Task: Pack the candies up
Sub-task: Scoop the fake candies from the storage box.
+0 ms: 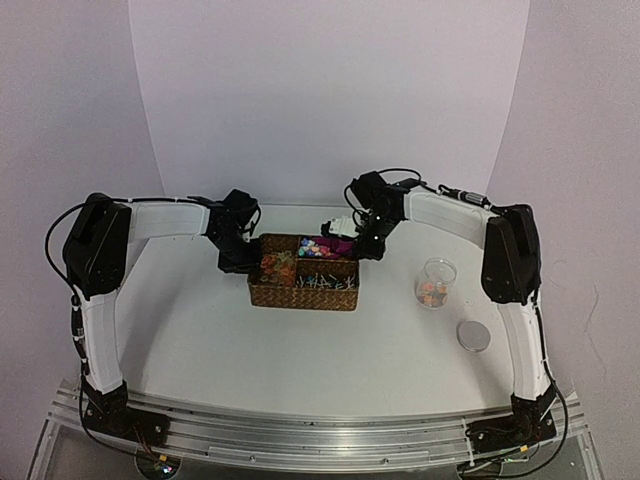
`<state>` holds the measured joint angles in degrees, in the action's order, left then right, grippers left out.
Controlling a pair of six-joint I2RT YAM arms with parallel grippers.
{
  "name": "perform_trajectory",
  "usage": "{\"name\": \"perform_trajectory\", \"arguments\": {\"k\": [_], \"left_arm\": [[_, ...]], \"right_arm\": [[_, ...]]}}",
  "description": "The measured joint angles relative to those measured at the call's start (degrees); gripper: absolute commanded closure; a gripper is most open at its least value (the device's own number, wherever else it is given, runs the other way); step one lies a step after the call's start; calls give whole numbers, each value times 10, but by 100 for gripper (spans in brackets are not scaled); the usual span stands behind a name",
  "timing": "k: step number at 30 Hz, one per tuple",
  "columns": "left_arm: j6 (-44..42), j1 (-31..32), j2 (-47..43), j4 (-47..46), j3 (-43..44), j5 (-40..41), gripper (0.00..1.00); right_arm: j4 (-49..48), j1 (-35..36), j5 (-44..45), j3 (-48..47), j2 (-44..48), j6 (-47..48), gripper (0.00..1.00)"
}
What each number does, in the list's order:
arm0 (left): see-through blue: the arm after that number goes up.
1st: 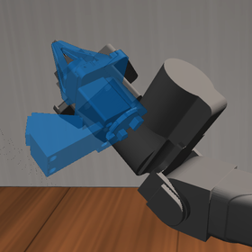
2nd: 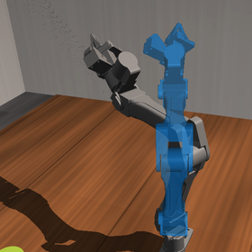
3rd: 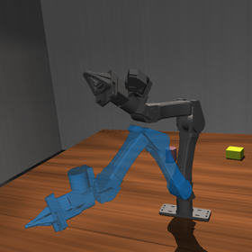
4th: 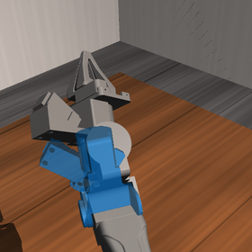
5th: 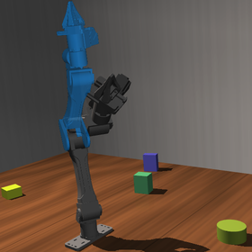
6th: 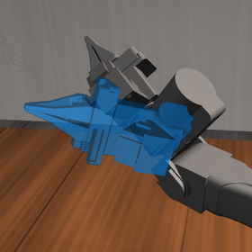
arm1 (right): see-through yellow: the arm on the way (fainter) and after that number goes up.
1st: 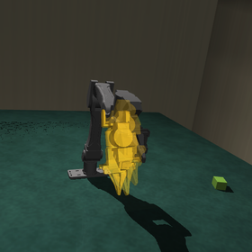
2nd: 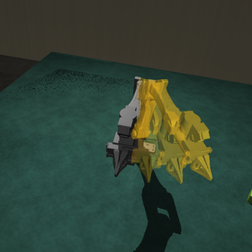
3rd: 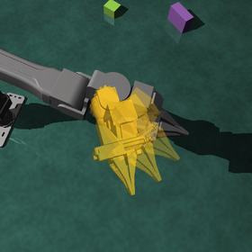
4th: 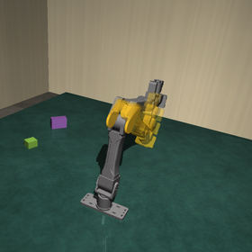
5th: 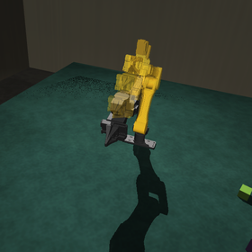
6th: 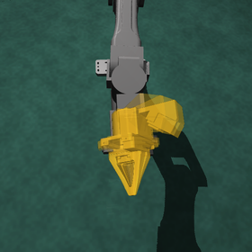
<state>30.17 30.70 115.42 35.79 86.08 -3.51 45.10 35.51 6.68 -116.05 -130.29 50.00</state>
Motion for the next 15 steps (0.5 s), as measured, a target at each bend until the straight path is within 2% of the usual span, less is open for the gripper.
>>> {"name": "perform_trajectory", "arguments": {"k": [15], "left_arm": [[0, 0, 0, 0, 0, 0, 100]], "right_arm": [[0, -36, -94, 45, 30, -34, 100]]}}
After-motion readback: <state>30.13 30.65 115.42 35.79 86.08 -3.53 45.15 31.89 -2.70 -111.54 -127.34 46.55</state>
